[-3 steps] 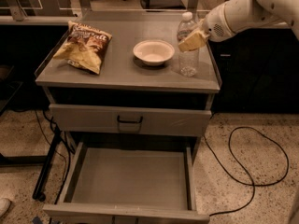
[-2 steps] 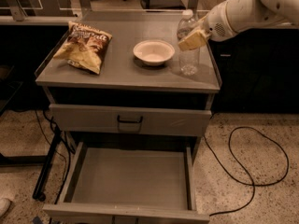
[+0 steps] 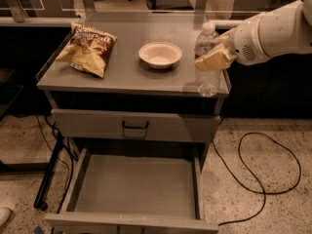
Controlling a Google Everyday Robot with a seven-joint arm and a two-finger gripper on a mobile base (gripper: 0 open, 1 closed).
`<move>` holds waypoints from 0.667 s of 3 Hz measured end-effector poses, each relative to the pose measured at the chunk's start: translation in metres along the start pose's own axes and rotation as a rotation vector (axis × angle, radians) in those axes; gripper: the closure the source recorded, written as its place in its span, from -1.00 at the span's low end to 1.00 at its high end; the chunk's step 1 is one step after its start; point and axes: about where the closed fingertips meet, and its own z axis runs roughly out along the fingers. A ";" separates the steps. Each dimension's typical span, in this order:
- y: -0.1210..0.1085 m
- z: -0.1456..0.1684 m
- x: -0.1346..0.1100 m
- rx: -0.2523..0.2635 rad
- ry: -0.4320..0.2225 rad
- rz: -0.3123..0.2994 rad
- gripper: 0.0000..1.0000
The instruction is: Place water bottle into middle drawer
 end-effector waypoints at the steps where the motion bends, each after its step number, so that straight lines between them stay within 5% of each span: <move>1: 0.001 -0.001 0.002 -0.001 0.003 0.004 1.00; 2: 0.012 -0.010 0.008 0.017 -0.009 0.005 1.00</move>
Offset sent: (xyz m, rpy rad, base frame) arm -0.0417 -0.0132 -0.0076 0.0207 -0.0379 -0.0416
